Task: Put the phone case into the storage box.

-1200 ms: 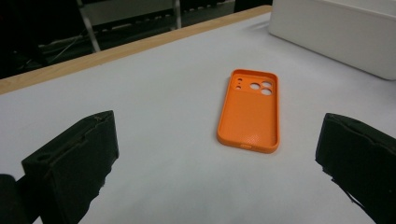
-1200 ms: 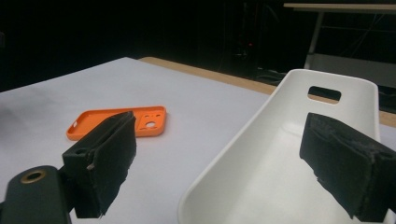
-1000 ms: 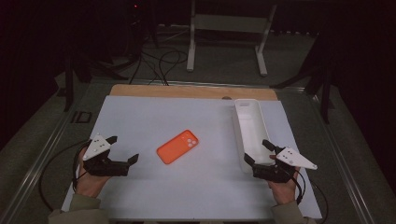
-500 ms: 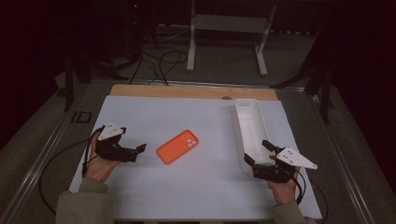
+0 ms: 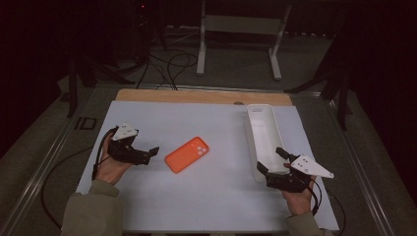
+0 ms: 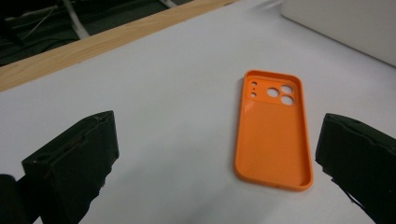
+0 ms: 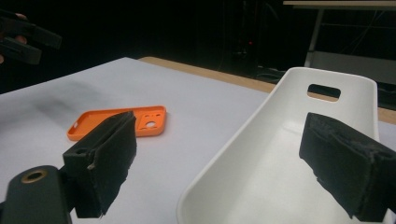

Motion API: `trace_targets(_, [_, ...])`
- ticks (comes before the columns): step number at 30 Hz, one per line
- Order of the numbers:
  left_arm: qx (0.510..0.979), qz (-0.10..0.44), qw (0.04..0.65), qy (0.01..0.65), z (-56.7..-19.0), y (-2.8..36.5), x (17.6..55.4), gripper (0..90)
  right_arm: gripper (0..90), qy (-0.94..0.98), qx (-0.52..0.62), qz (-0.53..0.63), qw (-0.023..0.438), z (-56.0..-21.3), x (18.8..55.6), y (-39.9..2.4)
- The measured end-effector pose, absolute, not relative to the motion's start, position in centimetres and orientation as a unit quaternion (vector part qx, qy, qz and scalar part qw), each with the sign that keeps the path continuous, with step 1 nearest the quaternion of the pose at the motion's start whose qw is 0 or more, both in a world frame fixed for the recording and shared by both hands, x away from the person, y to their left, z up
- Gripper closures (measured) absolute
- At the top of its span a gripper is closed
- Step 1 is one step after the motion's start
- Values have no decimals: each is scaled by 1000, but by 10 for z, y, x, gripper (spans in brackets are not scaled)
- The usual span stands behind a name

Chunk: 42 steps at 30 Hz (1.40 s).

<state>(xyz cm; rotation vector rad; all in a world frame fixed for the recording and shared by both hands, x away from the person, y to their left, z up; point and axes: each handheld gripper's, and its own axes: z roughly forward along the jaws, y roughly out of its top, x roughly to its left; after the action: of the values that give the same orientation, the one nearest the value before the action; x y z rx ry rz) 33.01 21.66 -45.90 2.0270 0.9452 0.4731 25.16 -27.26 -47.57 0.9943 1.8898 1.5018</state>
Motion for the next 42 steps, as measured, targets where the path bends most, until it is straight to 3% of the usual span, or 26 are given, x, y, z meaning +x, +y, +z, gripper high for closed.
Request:
trace_targets(29, [849, 154, 342, 372, -482, 181, 367, 53, 109, 698, 368, 555, 263, -475, 252, -273])
trace_targets(42, [864, 138, 305, 375, -498, 170, 374, 237, 109, 698, 369, 555, 263, -475, 252, -273])
